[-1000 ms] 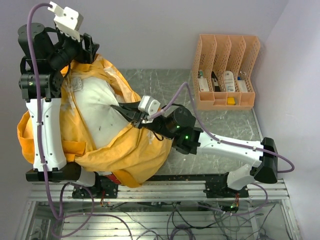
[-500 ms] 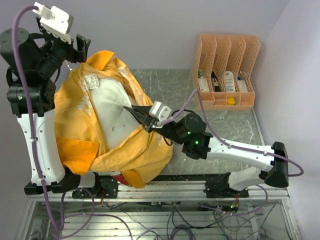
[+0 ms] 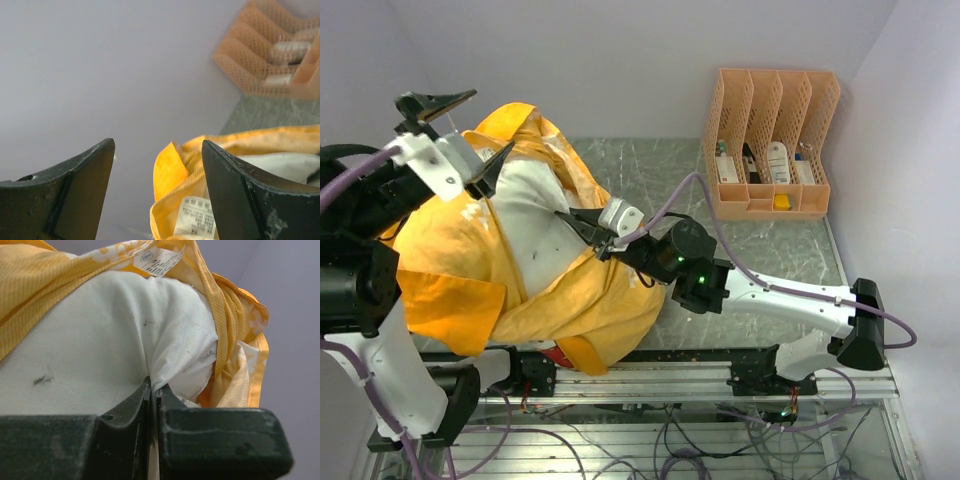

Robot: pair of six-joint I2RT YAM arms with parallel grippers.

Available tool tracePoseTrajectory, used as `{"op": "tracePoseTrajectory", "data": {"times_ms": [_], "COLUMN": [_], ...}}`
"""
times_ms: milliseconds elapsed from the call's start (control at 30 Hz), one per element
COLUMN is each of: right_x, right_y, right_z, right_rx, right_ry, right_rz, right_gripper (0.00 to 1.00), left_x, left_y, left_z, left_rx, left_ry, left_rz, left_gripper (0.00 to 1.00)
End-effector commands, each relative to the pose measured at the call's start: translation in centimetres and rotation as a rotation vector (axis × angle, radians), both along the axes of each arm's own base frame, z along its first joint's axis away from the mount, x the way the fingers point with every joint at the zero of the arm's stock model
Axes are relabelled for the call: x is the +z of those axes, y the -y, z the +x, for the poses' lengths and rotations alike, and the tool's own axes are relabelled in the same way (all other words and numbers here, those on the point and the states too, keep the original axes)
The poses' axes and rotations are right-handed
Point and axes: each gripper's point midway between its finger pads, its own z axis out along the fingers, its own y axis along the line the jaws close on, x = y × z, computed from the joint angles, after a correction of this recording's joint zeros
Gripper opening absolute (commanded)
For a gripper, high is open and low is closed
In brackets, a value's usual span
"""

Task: Remove the pillowcase from the pillow

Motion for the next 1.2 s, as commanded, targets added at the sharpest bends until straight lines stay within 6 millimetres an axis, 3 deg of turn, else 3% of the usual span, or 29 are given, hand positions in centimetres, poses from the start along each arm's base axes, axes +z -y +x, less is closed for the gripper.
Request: {"op": "tracePoseTrajectory", "data": {"times_ms": [0,67,167,333,500,733,867,1067,1167], "right_x": [1.5,1.5,1.6,1.9,1.6,0.4,-0.4,-1.0,-1.1], "right_y": [-0.2,-0.4,-0.7,-1.3,-2.5,-4.1,-4.3,-2.5,-2.1], "right_z": [-0.6,-0.7,-0.9,-1.5,-2.6,-5.7,-8.3,-10.3,-10.3], "right_rx": [0.022,0.026,0.037,0.055,0.093,0.142,0.148,0.123,0.102], "right_ry": [0.019,0.018,0.021,0.032,0.048,0.086,0.129,0.144,0.144], "right_rz": [0.017,0.011,-0.001,-0.015,-0.051,-0.096,-0.110,-0.080,-0.076], "right_gripper": [0.00,0.00,0.00,0.00,0.00,0.00,0.00,0.00,0.00], "left_x": [-8.1,-9.9,-10.4,-10.4,-8.5,-5.2,-4.4,-7.9,-11.2], "left_y": [-2.1,-3.8,-5.6,-6.0,-5.7,-5.4,-6.1,-6.4,-3.9], "left_z": [4.0,5.3,7.0,8.2,9.4,10.7,12.8,15.8,15.3], "left_rx": [0.062,0.145,0.245,0.265,0.270,0.290,0.343,0.381,0.254], "left_ry": [-0.198,-0.238,-0.223,-0.212,-0.141,-0.065,-0.117,-0.379,-0.574], "left_rz": [0.261,0.331,0.362,0.376,0.309,0.137,-0.015,-0.200,-0.229], "left_gripper": [0.81,0.80,0.77,0.66,0.46,0.27,0.25,0.24,0.31]}}
